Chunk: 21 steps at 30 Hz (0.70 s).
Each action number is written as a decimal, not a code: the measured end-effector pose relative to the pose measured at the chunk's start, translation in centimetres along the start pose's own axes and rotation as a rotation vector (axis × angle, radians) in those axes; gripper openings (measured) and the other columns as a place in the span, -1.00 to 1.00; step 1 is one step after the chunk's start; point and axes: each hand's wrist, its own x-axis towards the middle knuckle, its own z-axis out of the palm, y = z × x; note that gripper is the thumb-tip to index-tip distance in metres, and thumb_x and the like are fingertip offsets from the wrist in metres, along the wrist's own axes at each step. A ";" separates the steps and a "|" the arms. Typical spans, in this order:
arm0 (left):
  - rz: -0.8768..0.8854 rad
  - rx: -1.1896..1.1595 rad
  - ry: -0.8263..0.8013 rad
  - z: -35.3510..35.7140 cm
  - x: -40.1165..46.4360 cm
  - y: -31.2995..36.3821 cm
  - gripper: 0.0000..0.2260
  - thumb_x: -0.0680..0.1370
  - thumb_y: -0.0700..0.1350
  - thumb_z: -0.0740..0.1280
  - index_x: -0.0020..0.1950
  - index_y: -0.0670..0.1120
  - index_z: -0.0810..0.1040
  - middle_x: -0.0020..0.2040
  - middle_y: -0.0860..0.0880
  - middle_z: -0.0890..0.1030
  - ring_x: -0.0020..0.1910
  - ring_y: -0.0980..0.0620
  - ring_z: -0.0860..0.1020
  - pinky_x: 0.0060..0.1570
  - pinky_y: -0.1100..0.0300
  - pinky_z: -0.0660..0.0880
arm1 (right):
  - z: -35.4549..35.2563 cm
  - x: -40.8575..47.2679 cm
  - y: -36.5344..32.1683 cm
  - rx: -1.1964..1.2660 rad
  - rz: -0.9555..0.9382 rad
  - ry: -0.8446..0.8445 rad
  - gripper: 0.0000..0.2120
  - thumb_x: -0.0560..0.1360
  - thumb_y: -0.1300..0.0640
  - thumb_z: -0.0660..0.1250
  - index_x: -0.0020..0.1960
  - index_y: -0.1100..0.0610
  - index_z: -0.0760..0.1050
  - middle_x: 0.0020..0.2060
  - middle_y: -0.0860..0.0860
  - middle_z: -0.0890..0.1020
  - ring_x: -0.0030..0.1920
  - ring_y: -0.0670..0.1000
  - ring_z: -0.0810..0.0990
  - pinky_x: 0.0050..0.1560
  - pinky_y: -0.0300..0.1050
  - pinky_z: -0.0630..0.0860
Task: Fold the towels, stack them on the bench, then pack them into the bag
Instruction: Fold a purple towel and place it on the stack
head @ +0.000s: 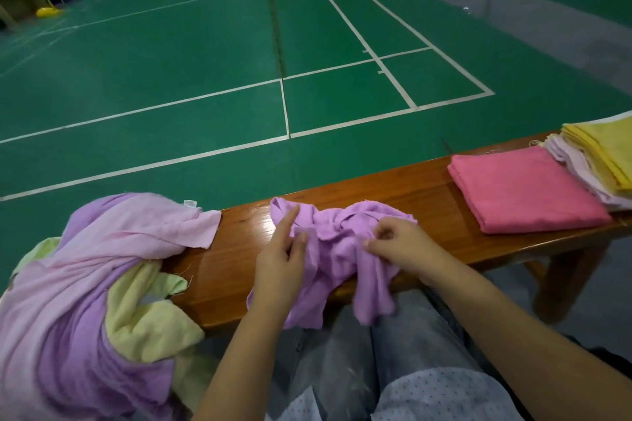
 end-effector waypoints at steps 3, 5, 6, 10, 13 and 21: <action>0.082 0.117 -0.233 0.6 0.1 1.2 -0.69 0.63 -0.14 0.22 0.32 0.17 0.46 -0.13 0.09 0.64 -0.30 0.28 0.50 -0.28 0.40 0.45 | -1.1 0.3 -2.4 0.457 0.051 -0.036 -0.82 0.48 0.19 0.39 -0.24 0.14 0.43 -0.41 0.07 0.51 -0.36 0.03 0.44 -0.34 -0.13 0.40; 0.102 0.054 -0.293 0.6 0.3 2.3 -0.65 0.61 -0.14 0.26 0.33 0.21 0.43 -0.27 0.15 0.56 -0.34 0.33 0.48 -0.30 0.48 0.39 | -1.5 0.4 -3.5 0.552 0.078 -0.051 -0.84 0.49 0.19 0.39 -0.21 0.15 0.43 -0.39 0.09 0.53 -0.37 0.05 0.44 -0.38 -0.15 0.36; 0.111 0.014 -0.304 0.4 0.6 2.8 -0.62 0.61 -0.14 0.27 0.31 0.27 0.39 -0.35 0.15 0.49 -0.38 0.33 0.44 -0.30 0.49 0.37 | -1.6 0.4 -3.9 0.579 0.091 -0.071 -0.85 0.49 0.19 0.38 -0.20 0.16 0.44 -0.35 0.09 0.55 -0.35 0.05 0.47 -0.37 -0.14 0.39; 0.163 -0.006 -0.410 -0.4 1.7 3.5 -0.54 0.60 -0.12 0.28 0.30 0.42 0.31 -0.36 0.16 0.50 -0.29 0.33 0.48 -0.15 0.43 0.44 | -1.6 0.1 -5.0 0.798 0.139 -0.179 -0.87 0.52 0.27 0.31 -0.21 0.21 0.46 -0.37 0.05 0.61 -0.37 -0.07 0.58 -0.38 -0.24 0.53; 0.214 0.035 -0.390 -0.5 1.9 4.1 -0.63 0.59 -0.15 0.29 0.27 0.29 0.42 -0.39 0.16 0.48 -0.36 0.32 0.45 -0.27 0.48 0.39 | -1.6 0.0 -5.6 0.875 0.140 -0.236 -0.93 0.53 0.30 0.28 -0.12 0.24 0.49 -0.27 0.10 0.62 -0.27 -0.03 0.60 -0.30 -0.22 0.59; 0.183 0.031 -0.190 -1.0 2.8 4.1 -0.89 0.56 -0.15 0.34 -0.11 0.06 0.57 -0.26 0.16 0.61 -0.24 0.24 0.53 -0.21 0.32 0.48 | -2.4 -0.1 -4.9 0.776 0.148 -0.068 -0.89 0.51 0.36 0.29 -0.02 0.21 0.43 -0.09 0.12 0.59 -0.19 0.01 0.57 -0.38 -0.22 0.56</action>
